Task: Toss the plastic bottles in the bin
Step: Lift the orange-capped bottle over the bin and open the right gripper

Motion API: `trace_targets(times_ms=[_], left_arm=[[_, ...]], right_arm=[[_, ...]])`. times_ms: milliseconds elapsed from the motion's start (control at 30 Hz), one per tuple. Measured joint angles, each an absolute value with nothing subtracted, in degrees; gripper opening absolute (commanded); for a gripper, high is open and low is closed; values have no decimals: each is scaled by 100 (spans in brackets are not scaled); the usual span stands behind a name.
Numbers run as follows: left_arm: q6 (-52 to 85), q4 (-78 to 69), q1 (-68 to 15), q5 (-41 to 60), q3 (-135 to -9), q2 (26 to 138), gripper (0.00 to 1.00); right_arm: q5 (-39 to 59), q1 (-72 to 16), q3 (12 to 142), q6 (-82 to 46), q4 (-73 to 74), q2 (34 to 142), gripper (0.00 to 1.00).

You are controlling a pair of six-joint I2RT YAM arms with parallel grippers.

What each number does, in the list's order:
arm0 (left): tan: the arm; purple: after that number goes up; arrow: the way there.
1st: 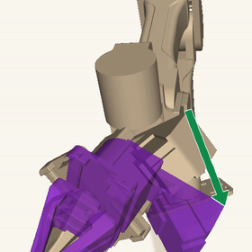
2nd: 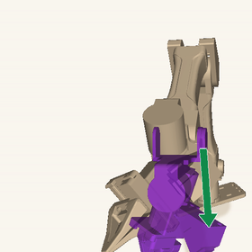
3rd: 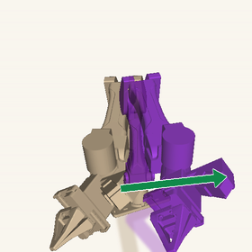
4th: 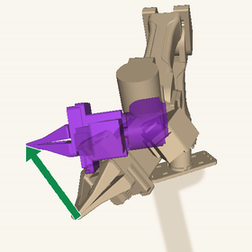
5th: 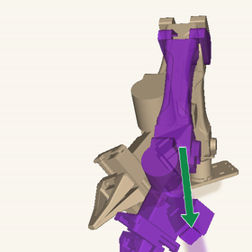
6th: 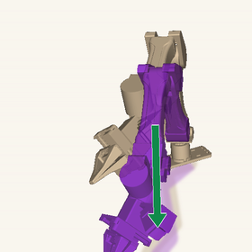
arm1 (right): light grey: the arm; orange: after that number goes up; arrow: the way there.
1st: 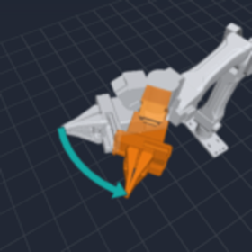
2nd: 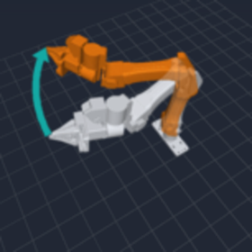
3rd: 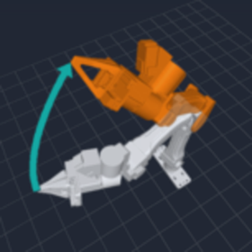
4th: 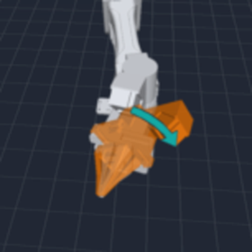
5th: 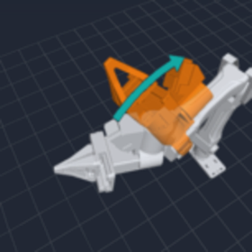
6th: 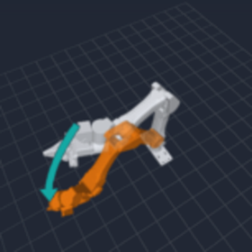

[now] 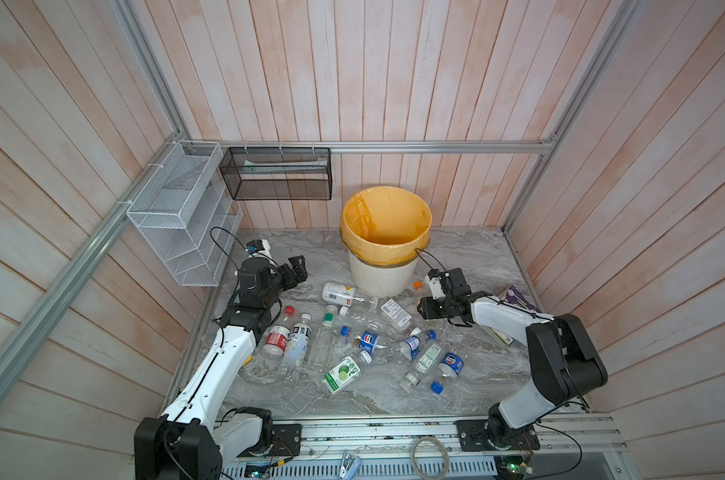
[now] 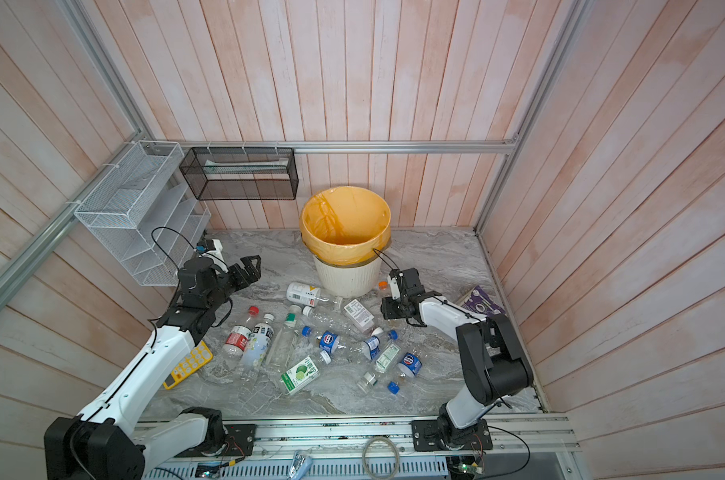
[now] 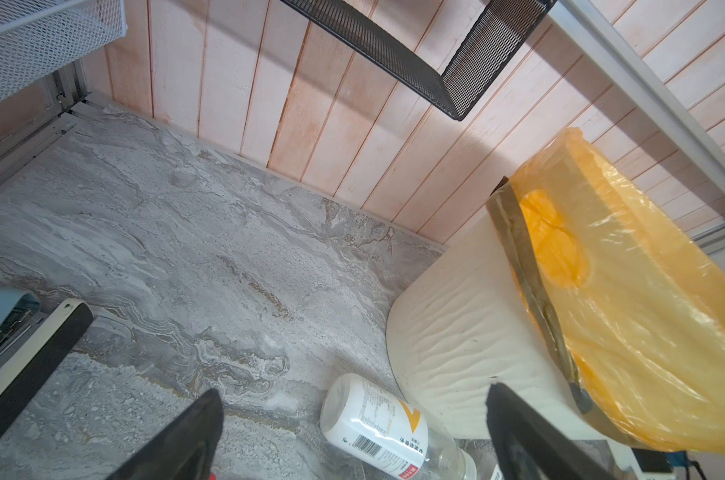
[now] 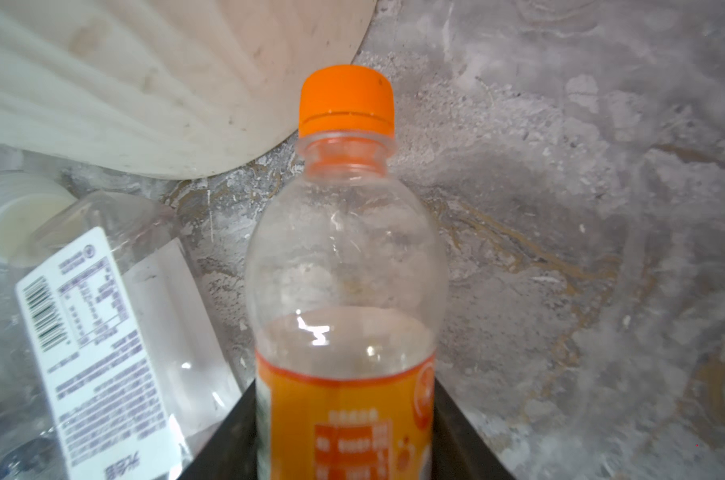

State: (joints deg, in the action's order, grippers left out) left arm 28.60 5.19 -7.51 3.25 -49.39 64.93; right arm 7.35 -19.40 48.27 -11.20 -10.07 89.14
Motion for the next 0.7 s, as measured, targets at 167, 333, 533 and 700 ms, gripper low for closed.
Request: trace_targets(times_ms=[167, 333, 533, 700], left_arm=[[2945, 379, -751, 364, -4888, 6488, 99], [3009, 333, -751, 408, -4718, 6488, 100], [3026, 333, -751, 497, -4646, 6508, 100], [2967, 434, -869, 556, -4659, 6711, 100]], right_arm=[[847, -1452, 4139, -1326, -517, 7443, 49], [860, -1059, 3955, -1520, -183, 5970, 51], [1090, -998, 4779, -1693, -198, 5900, 45], [1326, -1540, 6858, -1704, -375, 7116, 49]])
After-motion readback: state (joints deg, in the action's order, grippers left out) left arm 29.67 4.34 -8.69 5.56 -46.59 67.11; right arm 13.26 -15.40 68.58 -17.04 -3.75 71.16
